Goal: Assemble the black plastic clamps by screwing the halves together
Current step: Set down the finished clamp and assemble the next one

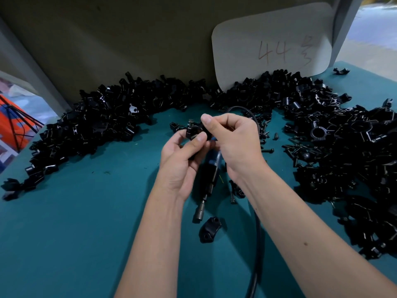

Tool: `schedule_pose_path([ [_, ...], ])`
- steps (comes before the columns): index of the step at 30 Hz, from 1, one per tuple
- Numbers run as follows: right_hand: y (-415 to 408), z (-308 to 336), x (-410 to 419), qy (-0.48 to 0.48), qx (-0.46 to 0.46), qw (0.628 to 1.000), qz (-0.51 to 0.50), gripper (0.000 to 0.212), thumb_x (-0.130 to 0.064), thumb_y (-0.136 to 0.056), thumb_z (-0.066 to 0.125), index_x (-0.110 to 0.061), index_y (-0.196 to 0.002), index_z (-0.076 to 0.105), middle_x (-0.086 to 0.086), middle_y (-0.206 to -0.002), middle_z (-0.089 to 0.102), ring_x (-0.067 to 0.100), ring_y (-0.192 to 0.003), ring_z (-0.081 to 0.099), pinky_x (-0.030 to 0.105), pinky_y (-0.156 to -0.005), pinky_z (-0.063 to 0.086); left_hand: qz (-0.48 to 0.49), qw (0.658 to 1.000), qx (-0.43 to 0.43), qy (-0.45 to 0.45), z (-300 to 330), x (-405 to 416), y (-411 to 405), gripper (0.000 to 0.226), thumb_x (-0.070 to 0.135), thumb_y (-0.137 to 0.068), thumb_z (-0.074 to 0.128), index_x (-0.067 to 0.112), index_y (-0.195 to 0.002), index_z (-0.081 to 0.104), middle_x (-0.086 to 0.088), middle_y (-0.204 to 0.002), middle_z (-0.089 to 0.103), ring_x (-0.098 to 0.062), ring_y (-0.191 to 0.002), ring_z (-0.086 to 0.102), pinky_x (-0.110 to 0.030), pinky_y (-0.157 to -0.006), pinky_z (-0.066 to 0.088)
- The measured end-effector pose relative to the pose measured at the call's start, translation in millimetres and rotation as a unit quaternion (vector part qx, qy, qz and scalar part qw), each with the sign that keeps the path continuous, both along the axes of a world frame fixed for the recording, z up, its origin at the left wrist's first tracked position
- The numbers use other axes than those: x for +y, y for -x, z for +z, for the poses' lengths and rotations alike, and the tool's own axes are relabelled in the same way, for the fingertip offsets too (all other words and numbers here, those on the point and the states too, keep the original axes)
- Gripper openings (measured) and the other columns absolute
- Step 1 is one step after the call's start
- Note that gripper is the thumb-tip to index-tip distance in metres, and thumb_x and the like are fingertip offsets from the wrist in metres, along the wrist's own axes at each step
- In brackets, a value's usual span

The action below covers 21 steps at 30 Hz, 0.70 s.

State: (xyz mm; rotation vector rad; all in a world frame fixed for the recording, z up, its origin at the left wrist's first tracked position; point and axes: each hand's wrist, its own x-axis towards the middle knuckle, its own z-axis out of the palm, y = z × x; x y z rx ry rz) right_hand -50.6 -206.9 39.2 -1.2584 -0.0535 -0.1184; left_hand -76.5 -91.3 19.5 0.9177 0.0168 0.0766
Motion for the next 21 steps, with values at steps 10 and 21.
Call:
schedule_pose_path([
  [10, -3, -4, 8, -0.010, 0.062, 0.995, -0.075, 0.032, -0.022, -0.094, 0.076, -0.011, -0.065, 0.069, -0.001, -0.061, 0.064, 0.014, -0.065, 0.062, 0.046, -0.087, 0.062, 0.219, 0.888, -0.159, -0.372, -5, -10, -5, 0.036, 0.008, -0.076, 0.087, 0.029, -0.090, 0.062, 0.010, -0.087, 0.073, -0.010, -0.084, 0.071, -0.025, -0.076, 0.056],
  [21, -11, -4, -30, 0.300, -0.190, 0.932, 0.075, 0.017, -0.012, -0.102, 0.061, -0.017, -0.096, 0.076, 0.007, -0.097, 0.071, 0.014, -0.083, 0.063, 0.012, -0.069, 0.048, 0.113, 0.920, -0.098, -0.362, -9, 8, -7, 0.020, 0.008, -0.077, 0.085, 0.012, -0.092, 0.072, -0.003, -0.085, 0.075, -0.018, -0.083, 0.072, -0.038, -0.080, 0.061],
])
